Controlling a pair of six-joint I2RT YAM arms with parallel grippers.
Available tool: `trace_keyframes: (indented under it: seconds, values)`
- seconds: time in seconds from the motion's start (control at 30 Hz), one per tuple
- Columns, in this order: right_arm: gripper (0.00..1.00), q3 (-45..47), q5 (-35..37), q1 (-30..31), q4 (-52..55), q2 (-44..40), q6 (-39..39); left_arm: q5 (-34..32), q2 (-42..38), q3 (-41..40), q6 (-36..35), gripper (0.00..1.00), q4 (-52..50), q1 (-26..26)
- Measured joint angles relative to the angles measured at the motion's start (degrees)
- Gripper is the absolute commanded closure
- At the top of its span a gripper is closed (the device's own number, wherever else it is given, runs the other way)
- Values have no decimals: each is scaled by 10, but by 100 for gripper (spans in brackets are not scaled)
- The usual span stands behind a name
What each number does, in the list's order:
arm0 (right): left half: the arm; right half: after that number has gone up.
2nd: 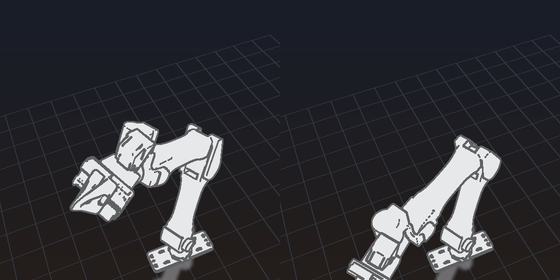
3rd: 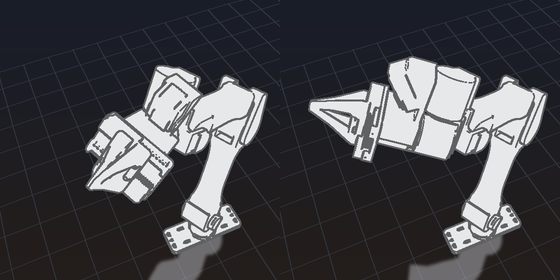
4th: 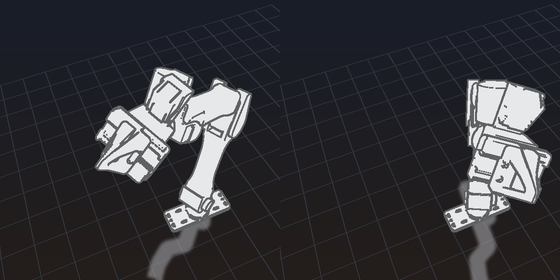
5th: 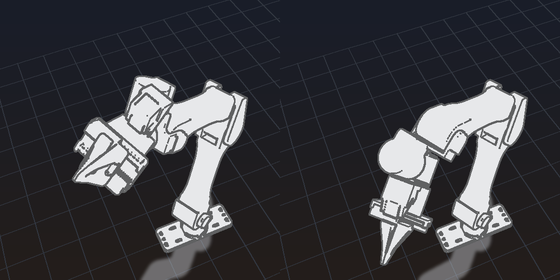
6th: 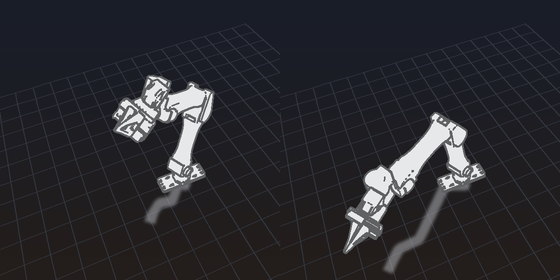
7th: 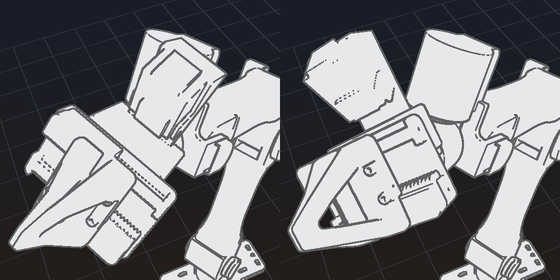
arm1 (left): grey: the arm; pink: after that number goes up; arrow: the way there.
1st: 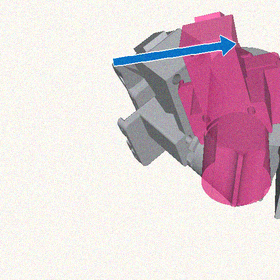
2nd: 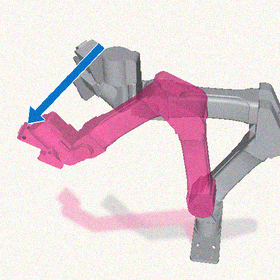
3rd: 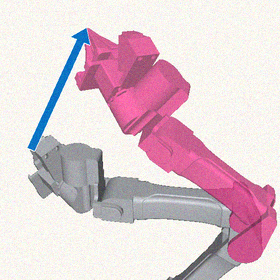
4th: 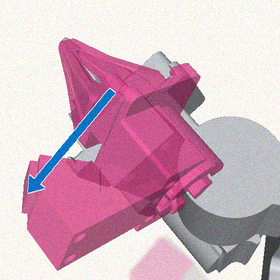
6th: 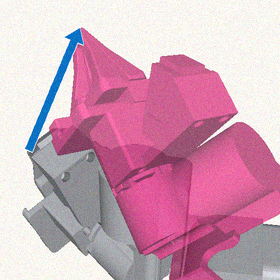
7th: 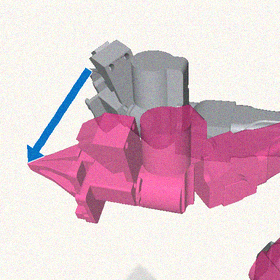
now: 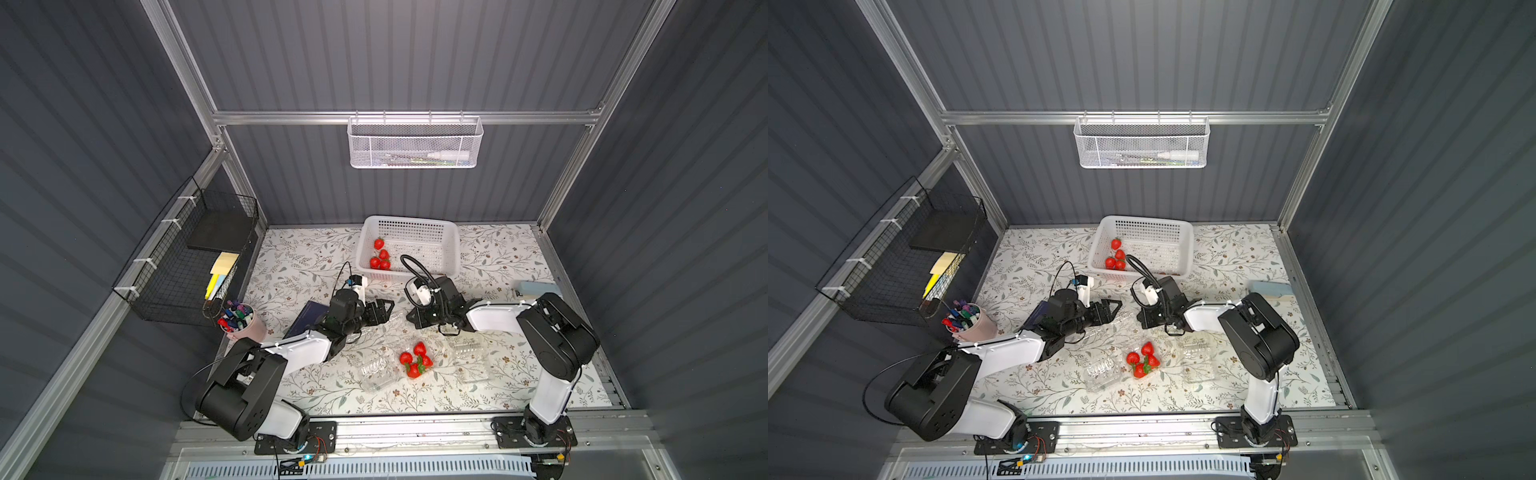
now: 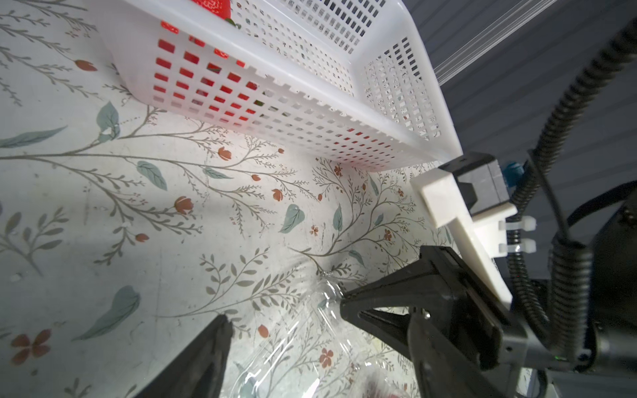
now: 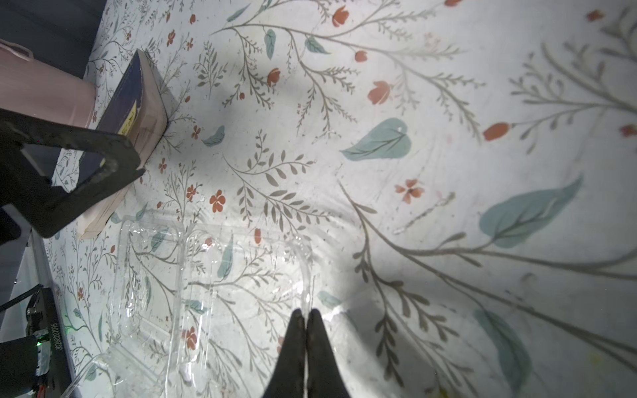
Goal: Pack strawberries into containers
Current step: Close the packing box at the center of the board.
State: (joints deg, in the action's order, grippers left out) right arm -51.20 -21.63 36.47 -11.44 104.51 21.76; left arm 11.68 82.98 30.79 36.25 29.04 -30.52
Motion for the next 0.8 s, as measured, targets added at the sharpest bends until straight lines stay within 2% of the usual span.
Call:
trace_keyframes:
  seconds: [0.13,0.37,0.8]
  values:
    - [97,17,-5,0,-28,-6,-2,9,3,0,0,13,14,5]
    - [99,50,-11,-1,-69,-35,-4,44,46,6,-6,20,32,6]
    - [100,62,-11,-13,-103,-56,-4,105,66,-15,-4,30,98,10]
